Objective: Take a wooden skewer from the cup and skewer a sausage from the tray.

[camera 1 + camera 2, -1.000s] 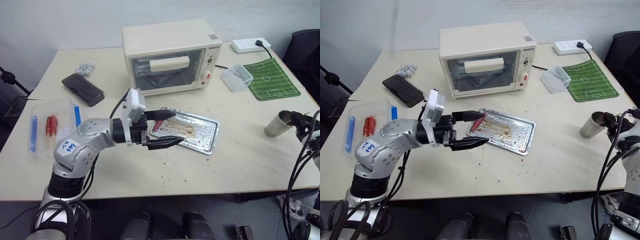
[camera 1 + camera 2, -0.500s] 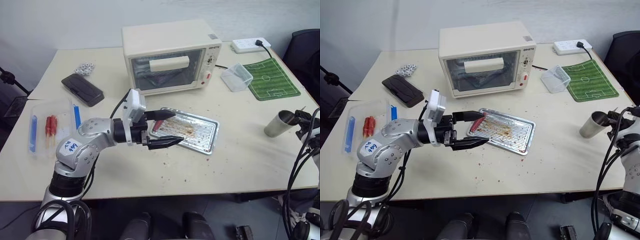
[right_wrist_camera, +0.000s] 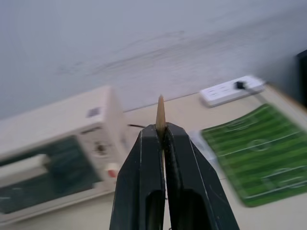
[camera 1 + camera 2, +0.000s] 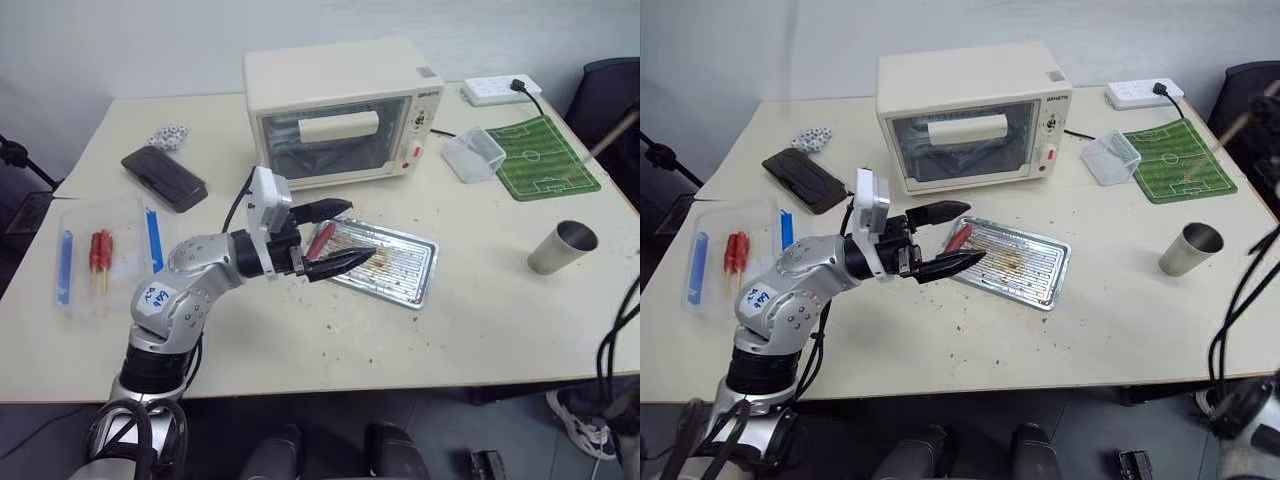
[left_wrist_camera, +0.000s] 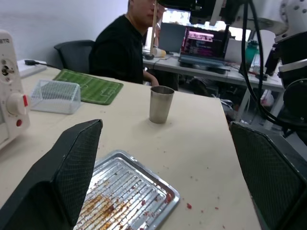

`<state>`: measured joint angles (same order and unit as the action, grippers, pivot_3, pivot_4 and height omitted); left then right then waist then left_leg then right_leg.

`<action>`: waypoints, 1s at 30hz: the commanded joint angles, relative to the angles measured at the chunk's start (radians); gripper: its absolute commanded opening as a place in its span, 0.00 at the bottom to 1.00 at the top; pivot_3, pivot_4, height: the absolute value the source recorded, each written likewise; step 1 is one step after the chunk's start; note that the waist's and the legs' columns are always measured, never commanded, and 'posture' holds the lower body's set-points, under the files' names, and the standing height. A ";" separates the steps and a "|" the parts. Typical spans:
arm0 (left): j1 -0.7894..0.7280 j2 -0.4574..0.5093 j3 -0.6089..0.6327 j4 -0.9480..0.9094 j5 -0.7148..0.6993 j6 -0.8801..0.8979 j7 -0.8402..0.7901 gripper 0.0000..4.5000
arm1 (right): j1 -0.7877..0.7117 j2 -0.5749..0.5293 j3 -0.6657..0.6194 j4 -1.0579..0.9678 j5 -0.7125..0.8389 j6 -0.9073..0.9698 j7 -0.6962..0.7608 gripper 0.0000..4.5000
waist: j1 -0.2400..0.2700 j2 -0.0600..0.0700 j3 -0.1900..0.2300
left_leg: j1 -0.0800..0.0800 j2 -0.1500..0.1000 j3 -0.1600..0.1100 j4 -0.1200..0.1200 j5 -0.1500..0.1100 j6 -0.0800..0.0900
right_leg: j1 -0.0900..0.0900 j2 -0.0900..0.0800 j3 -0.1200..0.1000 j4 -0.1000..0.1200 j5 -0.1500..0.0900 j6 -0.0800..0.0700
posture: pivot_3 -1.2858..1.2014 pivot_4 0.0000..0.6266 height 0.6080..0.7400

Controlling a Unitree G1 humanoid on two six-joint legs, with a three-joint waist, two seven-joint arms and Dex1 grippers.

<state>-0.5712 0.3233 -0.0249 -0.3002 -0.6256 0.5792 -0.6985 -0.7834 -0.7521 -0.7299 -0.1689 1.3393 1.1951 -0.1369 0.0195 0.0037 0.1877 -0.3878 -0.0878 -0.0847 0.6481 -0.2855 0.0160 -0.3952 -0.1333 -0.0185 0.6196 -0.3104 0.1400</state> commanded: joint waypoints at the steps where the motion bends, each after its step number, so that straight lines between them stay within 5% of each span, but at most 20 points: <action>1: 0.003 -0.028 0.011 -0.010 0.031 -0.060 0.046 1.00 | 0.005 0.067 0.140 -0.038 0.463 -0.105 -0.299 0.01 | 0.002 -0.002 0.001 | 0.000 0.001 -0.001 0.000 0.000 0.000 | 0.000 0.000 0.000 0.000 0.000 0.000 | 0.52 0.24 1.00; 3: 0.005 -0.044 -0.004 0.001 0.071 -0.108 0.058 1.00 | 0.016 0.169 0.219 -0.073 0.604 -0.224 -0.433 0.01 | 0.002 -0.002 0.001 | -0.002 0.001 -0.001 0.000 0.000 -0.001 | -0.001 0.000 0.000 0.000 0.000 -0.001 | 0.52 0.24 1.00; 8: 0.006 -0.081 -0.025 0.070 0.171 -0.232 0.085 1.00 | 0.013 0.401 0.331 -0.143 0.633 -0.357 -0.560 0.01 | 0.001 -0.003 0.001 | -0.003 -0.001 0.000 0.000 0.001 0.001 | -0.004 0.001 0.000 0.001 0.001 0.000 | 0.52 0.24 1.00; 19: -0.025 -0.142 -0.012 0.101 0.208 -0.323 0.141 1.00 | -0.022 0.492 0.368 -0.167 0.633 -0.430 -0.590 0.01 | -0.002 -0.003 0.001 | -0.014 -0.001 0.003 0.001 0.002 0.001 | -0.018 0.001 -0.001 0.008 0.001 0.001 | 0.52 0.24 1.00; 26: -0.030 -0.164 -0.026 0.060 0.186 -0.295 0.151 0.56 | 0.000 0.488 0.370 -0.157 0.633 -0.453 -0.594 0.00 | -0.022 -0.002 0.001 | -0.014 -0.002 0.004 0.002 0.002 0.001 | -0.018 0.001 0.000 0.009 0.001 0.001 | 0.52 0.24 1.00; 30: -0.037 -0.173 -0.023 0.038 0.173 -0.270 0.167 0.56 | 0.009 0.483 0.375 -0.153 0.633 -0.463 -0.590 0.00 | -0.024 -0.002 0.001 | -0.014 -0.001 0.005 0.001 0.003 0.001 | -0.019 0.001 0.000 0.009 0.001 0.001 | 0.52 0.24 1.00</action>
<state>-0.5912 0.1546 -0.0509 -0.2000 -0.4331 0.3076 -0.5412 -0.7681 -0.2622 -0.3568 -0.2885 1.9535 0.7427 -0.7335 -0.0043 0.0012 0.1889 -0.4013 -0.0890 -0.0800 0.6497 -0.2829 0.0173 -0.4137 -0.1319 -0.0182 0.6287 -0.3092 0.1410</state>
